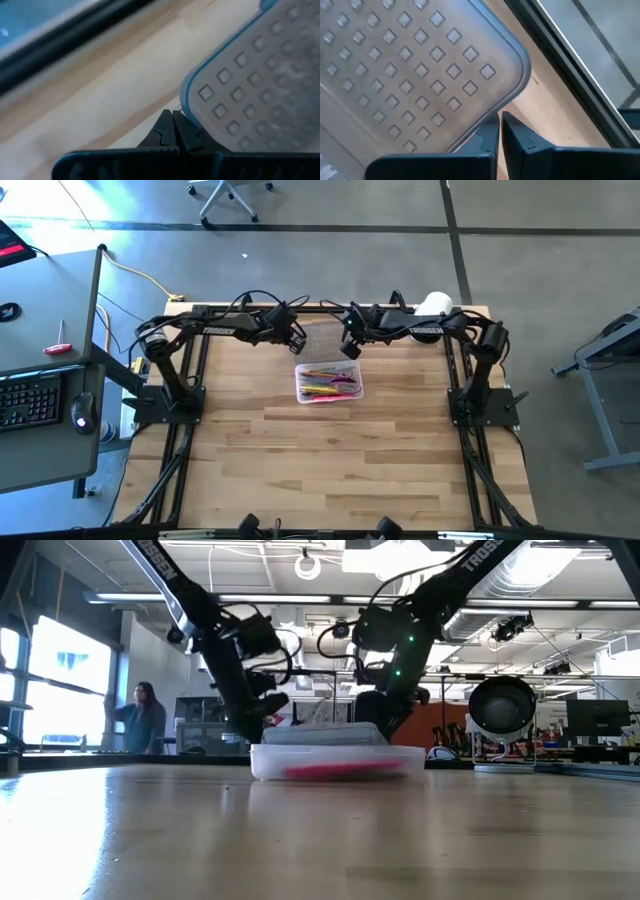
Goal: Pick & place school supplies into a supply box
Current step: Close the black supply box
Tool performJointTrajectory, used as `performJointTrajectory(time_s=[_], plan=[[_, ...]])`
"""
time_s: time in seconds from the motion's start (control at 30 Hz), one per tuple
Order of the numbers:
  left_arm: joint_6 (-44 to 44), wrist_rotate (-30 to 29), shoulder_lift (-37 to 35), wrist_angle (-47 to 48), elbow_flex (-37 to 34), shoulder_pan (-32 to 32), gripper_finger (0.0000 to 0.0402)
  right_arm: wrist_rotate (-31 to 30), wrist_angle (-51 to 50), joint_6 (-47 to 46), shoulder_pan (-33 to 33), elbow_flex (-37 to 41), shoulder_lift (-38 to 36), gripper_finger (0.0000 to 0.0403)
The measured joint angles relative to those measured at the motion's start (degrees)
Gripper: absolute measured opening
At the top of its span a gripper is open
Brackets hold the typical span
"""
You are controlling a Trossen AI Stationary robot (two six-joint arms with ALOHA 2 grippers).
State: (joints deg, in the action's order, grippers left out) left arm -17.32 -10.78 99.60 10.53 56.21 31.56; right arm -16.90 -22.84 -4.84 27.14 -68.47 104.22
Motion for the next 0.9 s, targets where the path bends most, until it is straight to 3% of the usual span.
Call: performJointTrajectory(time_s=[0.47, 0.63, 0.9], plan=[[1.2, -9.5, -4.7, 3.8, 0.0, -8.9, 0.001, -15.2, -4.8, 0.7, -7.7, 0.0, -0.7, 0.0], [1.2, -14.1, -4.7, 4.6, 0.0, -12.6, 0.001, -16.6, -9.6, -1.6, -11.6, 0.0, -1.5, 0.0], [1.0, -22.1, -7.9, 5.2, 0.0, -19.5, 0.001, -24.9, -15.2, -6.3, -17.8, 0.0, -5.7, 0.0]])
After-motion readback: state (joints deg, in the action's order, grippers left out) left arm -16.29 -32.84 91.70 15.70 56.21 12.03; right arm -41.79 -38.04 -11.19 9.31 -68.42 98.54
